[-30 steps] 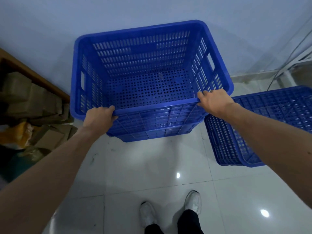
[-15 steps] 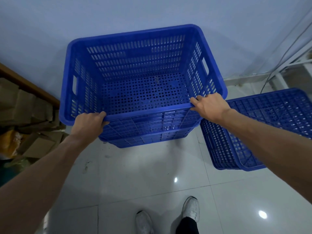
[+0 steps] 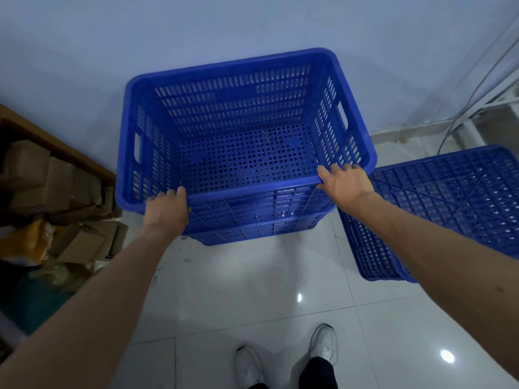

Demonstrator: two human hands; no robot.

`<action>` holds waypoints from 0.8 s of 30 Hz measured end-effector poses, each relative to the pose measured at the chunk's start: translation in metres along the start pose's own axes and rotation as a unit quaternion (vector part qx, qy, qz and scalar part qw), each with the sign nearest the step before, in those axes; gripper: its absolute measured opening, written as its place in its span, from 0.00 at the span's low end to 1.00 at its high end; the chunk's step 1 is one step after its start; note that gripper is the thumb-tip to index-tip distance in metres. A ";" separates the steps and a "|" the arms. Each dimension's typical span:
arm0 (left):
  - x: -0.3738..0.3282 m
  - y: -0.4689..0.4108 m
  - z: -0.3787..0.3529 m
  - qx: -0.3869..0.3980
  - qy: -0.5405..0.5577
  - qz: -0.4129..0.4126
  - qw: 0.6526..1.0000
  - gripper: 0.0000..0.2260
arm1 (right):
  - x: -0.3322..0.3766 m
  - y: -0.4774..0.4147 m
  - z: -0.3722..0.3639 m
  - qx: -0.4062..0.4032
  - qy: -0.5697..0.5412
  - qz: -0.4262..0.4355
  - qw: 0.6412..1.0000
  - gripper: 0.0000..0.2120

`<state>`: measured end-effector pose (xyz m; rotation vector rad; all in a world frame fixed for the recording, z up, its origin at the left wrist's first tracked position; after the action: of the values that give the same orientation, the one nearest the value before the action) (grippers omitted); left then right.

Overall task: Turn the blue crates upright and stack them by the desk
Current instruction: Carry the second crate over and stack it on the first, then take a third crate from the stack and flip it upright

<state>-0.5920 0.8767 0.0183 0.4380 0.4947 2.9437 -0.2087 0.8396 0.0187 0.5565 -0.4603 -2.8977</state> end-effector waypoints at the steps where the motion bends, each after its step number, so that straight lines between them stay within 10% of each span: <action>1: -0.001 0.002 0.000 0.028 0.008 -0.002 1.000 0.20 | 0.004 0.001 0.000 0.017 -0.020 -0.021 0.999 0.18; 8: 0.001 0.065 0.030 0.117 0.119 -0.071 0.983 0.33 | 0.025 0.048 0.036 0.102 -0.156 -0.014 0.982 0.34; 24: -0.081 0.268 0.094 0.206 0.298 -0.137 0.922 0.27 | 0.074 0.276 0.087 0.211 -0.293 -0.066 0.930 0.28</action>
<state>-0.5067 0.6403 0.1726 -0.4883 1.1432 2.6377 -0.2844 0.5881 0.1605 -0.2790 -1.1820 -3.0608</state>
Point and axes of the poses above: each hand's wrist, its own y-axis away from the middle knuckle, its own z-axis out of the back of the hand, x = y × z, the point moved 1 cm from there along -y, towards the middle knuckle, and after that the axes turned 2 degrees about z, right-handed, at the moved point
